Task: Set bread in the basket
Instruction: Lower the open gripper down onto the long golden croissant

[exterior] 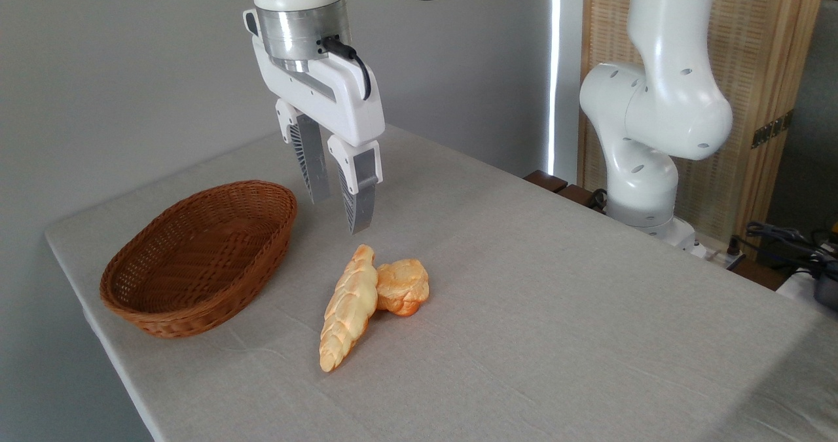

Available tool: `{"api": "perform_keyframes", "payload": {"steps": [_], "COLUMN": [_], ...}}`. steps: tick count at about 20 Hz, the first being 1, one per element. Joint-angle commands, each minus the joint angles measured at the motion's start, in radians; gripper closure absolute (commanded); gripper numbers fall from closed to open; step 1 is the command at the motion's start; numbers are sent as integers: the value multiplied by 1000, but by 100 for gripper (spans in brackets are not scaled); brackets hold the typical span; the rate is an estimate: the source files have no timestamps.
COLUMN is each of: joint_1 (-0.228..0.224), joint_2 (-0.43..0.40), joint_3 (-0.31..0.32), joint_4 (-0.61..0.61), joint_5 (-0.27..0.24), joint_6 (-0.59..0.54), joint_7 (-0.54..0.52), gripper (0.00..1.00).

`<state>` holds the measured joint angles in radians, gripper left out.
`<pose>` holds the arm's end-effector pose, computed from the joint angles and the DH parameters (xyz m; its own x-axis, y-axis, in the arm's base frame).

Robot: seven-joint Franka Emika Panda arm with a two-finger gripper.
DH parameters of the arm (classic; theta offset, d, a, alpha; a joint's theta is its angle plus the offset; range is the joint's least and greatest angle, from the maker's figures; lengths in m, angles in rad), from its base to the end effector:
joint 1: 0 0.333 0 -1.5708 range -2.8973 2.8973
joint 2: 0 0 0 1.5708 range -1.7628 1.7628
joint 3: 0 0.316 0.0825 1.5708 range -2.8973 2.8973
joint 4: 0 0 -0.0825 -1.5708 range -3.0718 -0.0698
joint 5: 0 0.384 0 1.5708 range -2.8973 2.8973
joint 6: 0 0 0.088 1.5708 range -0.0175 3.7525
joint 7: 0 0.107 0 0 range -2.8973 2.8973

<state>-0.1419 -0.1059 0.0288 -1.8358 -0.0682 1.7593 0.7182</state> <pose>0.5280 -0.0654 0.5724 0.6818 -0.7284 0.0680 -0.7312 -0.6813 0.0339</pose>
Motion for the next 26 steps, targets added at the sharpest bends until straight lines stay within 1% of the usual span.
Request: {"api": "perform_keyframes", "payload": {"steps": [1, 6, 11, 15, 18, 20, 21, 24, 26], "joint_1": [-2, -4, -2, -4, -5, -5, -5, -5, -14], "joint_2": [0, 5, 14, 35, 72, 92, 101, 139, 155], "joint_3": [3, 2, 2, 2, -9, -16, -17, -18, -18], "joint_4": [-6, -37, -55, -82, -82, -82, -82, -82, -82], "joint_5": [-10, -5, -5, -5, 8, 43, 51, 53, 53], "joint_6": [0, 60, 104, 190, 193, 195, 195, 189, 186], "joint_7": [-11, -37, -39, -68, -86, -109, -111, -111, -111], "gripper": [0, 0, 0, 0, 0, 0, 0, 0, 0]}}
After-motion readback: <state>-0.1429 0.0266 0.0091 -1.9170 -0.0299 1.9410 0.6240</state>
